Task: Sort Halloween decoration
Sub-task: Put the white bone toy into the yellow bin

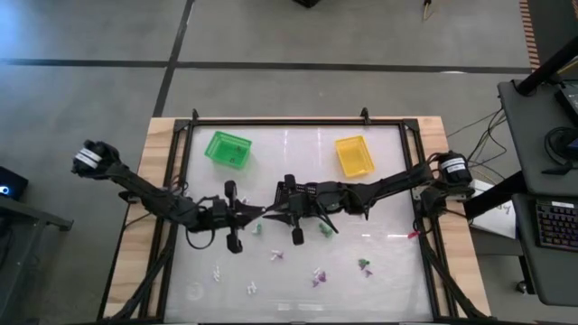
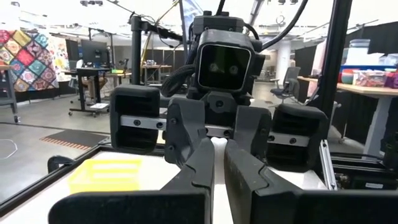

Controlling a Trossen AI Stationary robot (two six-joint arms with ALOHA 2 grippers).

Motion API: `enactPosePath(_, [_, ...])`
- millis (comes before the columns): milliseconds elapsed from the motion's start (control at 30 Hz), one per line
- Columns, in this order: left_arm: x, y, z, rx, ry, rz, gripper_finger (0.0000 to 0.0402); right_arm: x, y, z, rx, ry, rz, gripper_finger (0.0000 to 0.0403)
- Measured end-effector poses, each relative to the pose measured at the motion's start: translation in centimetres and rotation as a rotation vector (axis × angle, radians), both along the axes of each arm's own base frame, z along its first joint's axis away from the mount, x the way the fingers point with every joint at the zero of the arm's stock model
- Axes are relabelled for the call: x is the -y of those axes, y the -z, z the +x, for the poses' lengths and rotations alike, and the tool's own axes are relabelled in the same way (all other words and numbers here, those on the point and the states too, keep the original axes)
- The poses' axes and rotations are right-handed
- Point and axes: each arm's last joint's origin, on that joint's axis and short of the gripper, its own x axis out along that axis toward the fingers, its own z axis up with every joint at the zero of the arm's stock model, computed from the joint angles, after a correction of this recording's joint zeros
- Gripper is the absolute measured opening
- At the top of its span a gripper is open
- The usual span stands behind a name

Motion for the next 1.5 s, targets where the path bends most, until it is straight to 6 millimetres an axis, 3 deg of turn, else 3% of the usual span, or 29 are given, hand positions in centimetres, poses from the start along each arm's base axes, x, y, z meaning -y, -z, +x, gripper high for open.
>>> enactPosePath(267, [0.13,0.36,0.35,0.004,-0.002,0.003,0.0000,0.00,-0.02,0.00,0.005,-0.001,-0.010,0.0056])
enactPosePath(600, [0.12,0.35,0.35,0.005,-0.003,0.003,0.0000,-0.03,0.02,-0.01,0.001,-0.006,-0.014,0.0012])
enactPosePath(867, [0.11,0.34,0.35,0.008,-0.002,-0.007,0.0004,-0.03,0.03,-0.01,-0.001,-0.007,-0.012,0.0009])
enactPosePath(1500, [0.07,0.41,0.30,-0.008,-0.004,-0.008,0.0135,0.92,0.05,-0.10,-0.046,0.024,0.017,0.0009])
